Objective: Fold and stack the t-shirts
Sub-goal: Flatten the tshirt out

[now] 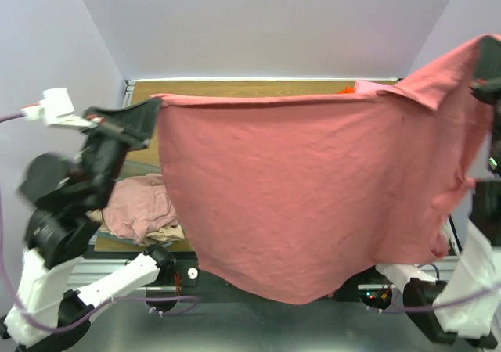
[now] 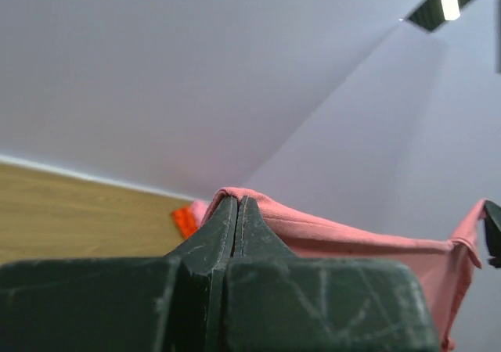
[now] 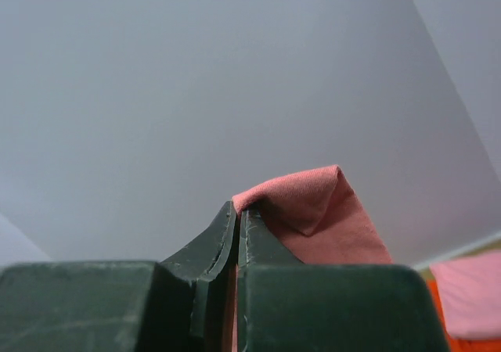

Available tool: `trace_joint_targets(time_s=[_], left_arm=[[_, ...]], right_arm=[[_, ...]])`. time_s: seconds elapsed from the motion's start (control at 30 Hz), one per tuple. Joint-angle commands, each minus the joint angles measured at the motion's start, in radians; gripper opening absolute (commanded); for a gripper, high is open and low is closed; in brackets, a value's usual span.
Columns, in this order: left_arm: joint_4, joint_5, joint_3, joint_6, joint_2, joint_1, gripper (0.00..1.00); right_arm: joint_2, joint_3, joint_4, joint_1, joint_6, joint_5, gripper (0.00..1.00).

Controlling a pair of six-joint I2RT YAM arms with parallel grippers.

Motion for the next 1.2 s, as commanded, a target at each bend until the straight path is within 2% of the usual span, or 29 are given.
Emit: trace_joint_targets(time_s=[0.0,0.03,0.1,0.17,0.2,0.23,0.3,0.4,0.47,0.5,0.63,0.8,0.9,1.03,1.17], left_arm=[[0.068,-0.32,-0.112,-0.001,0.137,0.008,0.0],[0.075,-0.351,-0.159,-0.006,0.162,0.019,0.0],[0.115,-0.317,-0.21,-0.007,0.214,0.065,0.0],[0.173,-0.214,-0.308,-0.007,0.302,0.186,0.0],[0.278,-0.097,-0.348,0.008,0.335,0.226,0.0],[0.337,-0.05,-0.42,0.014,0.41,0.255,0.0],[0.452,0.042,-0.447,0.022,0.509,0.327,0.0],[0.497,0.125,-0.381,0.039,0.816,0.4,0.0],[0.491,0.163,-0.266,0.056,0.946,0.429,0.0],[0.464,0.233,-0.178,0.065,1.06,0.453,0.0],[0.457,0.32,-0.035,0.066,1.237,0.479,0.0],[0.493,0.306,0.0,0.08,1.279,0.483,0.0],[0.49,0.306,0.001,0.086,1.276,0.489,0.0],[0.496,0.338,-0.078,0.08,1.22,0.489,0.0],[0.502,0.323,-0.19,0.067,1.14,0.489,0.0]], right_arm=[[0.086,-0.218,0.113,0.0,0.0,-0.034,0.0],[0.09,-0.271,0.144,0.0,0.003,-0.051,0.0],[0.118,-0.446,0.244,0.0,0.013,-0.092,0.0],[0.15,-0.56,0.311,0.0,0.031,-0.1,0.0],[0.17,-0.65,0.377,0.0,0.036,-0.103,0.0],[0.229,-0.683,0.406,0.0,0.042,-0.106,0.0],[0.302,-0.738,0.481,0.0,0.039,-0.149,0.0],[0.495,-0.737,0.551,0.0,0.025,-0.212,0.0],[0.634,-0.7,0.563,0.002,0.008,-0.253,0.0],[0.673,-0.688,0.598,0.003,-0.003,-0.266,0.0],[0.806,-0.623,0.617,0.017,-0.045,-0.281,0.0],[0.839,-0.595,0.617,0.036,-0.092,-0.266,0.0],[0.81,-0.637,0.617,0.036,-0.092,-0.238,0.0],[0.706,-0.741,0.597,0.036,-0.072,-0.181,0.01],[0.537,-0.882,0.499,0.037,-0.029,-0.175,0.0]])
